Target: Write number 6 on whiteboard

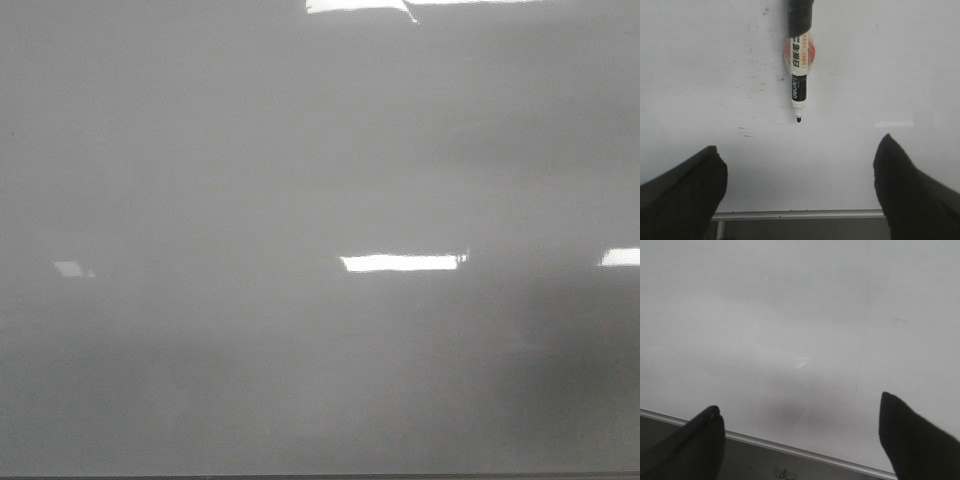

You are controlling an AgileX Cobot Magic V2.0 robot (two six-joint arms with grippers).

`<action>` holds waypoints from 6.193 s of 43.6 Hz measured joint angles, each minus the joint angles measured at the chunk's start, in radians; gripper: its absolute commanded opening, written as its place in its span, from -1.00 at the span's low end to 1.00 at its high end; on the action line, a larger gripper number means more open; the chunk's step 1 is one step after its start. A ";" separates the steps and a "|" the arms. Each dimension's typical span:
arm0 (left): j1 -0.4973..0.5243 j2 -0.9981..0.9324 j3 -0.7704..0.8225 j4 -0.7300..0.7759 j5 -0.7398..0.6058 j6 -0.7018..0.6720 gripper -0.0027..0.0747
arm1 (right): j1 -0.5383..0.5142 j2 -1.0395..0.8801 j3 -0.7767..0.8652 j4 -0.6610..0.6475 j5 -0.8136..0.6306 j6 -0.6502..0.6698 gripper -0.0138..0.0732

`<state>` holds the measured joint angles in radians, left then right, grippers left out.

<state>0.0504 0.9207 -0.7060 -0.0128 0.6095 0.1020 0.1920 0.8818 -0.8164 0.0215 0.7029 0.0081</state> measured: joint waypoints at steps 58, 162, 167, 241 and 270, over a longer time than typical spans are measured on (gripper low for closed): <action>-0.006 0.538 -0.002 0.002 -0.536 -0.019 -0.90 | 0.000 0.001 0.000 0.000 -0.004 0.000 0.80; -0.948 0.550 -0.517 -0.021 0.386 0.582 -0.98 | 0.435 0.318 -0.144 0.513 0.057 -0.962 -0.45; -0.948 0.550 -0.517 -0.014 0.380 0.594 -0.76 | 0.435 0.318 -0.144 0.513 0.057 -0.966 -0.68; -0.464 0.117 -0.336 -0.065 0.368 0.340 0.20 | -0.099 0.120 0.018 0.578 -0.198 -0.449 -0.83; -0.464 0.117 -0.336 -0.065 0.356 0.340 0.20 | -0.042 0.377 -0.108 0.566 -0.179 -0.496 -0.81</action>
<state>-0.4137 1.0373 -1.0421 -0.0781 0.9656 0.4420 0.1499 1.2583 -0.9249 0.5880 0.5244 -0.4882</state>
